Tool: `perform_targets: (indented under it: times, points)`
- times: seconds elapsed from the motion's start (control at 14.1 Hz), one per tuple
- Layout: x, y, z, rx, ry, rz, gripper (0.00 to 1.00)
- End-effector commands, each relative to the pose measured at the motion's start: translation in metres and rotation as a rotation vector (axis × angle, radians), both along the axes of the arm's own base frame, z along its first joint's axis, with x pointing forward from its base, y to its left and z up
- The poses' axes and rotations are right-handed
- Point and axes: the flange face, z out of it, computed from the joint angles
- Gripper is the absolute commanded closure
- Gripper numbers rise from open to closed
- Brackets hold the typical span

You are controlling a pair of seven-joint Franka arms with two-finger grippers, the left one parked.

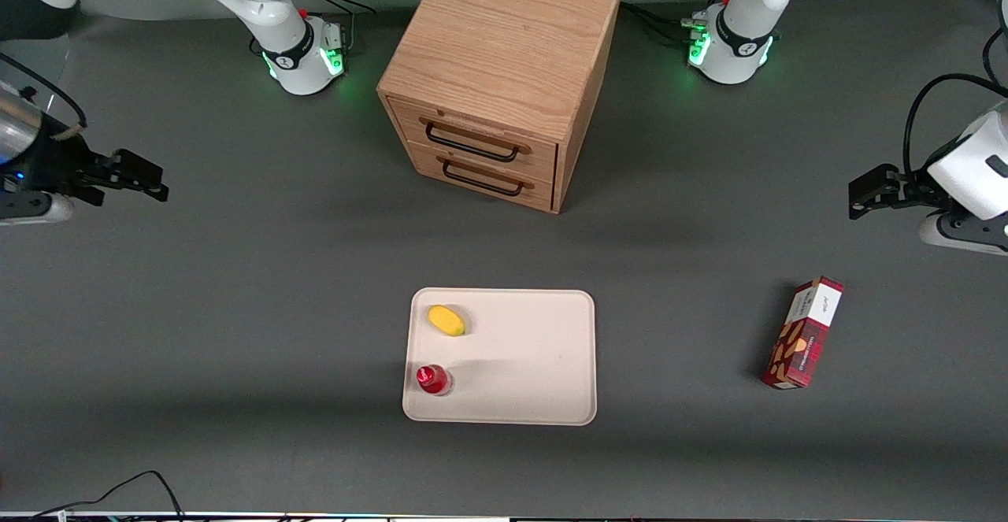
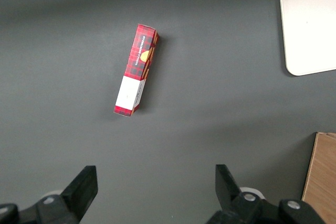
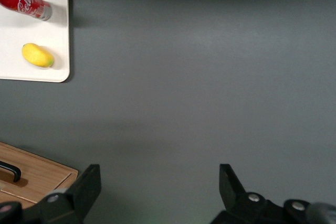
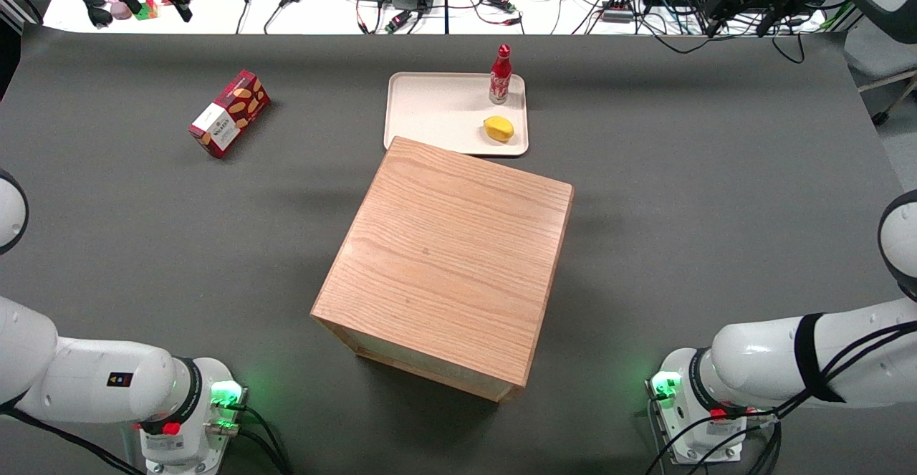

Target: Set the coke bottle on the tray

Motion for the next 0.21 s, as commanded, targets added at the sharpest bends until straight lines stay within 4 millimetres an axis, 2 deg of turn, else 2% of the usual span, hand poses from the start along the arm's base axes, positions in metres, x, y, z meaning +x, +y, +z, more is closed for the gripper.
perform_targets:
  times: [0.0,0.14]
  points:
    - [-0.0036,0.0032,-0.0027,0.007,0.005,0.015,0.00]
    - [-0.0036,0.0033,-0.0027,0.008,0.005,0.013,0.00]
